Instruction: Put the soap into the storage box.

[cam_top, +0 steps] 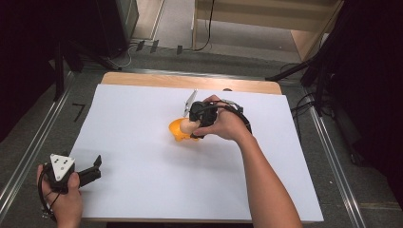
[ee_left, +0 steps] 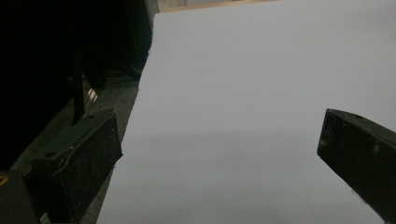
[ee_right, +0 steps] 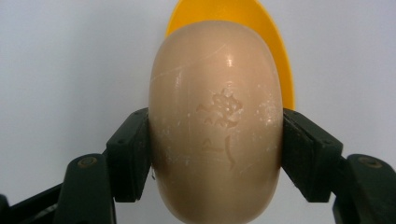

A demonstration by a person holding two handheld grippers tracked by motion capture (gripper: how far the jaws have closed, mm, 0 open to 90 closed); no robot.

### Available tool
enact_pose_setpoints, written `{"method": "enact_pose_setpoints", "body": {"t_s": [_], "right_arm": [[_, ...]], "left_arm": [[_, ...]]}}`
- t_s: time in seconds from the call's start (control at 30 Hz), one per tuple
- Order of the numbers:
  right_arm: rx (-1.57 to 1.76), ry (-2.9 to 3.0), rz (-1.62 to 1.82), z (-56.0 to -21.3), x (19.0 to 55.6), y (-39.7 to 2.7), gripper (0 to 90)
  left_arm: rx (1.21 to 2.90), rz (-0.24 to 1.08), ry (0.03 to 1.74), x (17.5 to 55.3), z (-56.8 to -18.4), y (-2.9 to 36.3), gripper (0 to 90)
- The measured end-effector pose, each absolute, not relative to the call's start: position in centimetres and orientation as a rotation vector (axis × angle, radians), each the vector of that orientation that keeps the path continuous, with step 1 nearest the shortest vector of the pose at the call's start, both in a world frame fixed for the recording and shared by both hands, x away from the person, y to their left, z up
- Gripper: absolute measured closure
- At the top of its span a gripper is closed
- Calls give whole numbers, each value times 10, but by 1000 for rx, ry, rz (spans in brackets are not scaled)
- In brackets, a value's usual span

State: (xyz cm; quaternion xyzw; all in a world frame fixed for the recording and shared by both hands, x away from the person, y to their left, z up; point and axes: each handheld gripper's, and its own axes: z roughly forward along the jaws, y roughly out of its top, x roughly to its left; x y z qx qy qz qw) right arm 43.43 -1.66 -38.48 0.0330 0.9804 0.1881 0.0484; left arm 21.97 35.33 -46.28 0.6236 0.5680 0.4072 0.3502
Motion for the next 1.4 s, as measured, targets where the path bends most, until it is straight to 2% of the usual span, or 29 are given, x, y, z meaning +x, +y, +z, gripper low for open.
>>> {"method": "enact_pose_setpoints", "body": {"t_s": [0.7,1.0,1.1,1.4], "right_arm": [[7,3027,514,-395,448,14,326],[85,3043,529,-396,450,10,319],[139,3031,543,-394,449,8,264],[275,3003,651,-387,447,-14,240]], "left_arm": [[1600,1039,1476,219,-462,355,1],[1601,1037,1476,220,-463,355,1],[1601,1037,1476,220,-462,355,1],[1602,1037,1477,220,-463,355,1]]}}
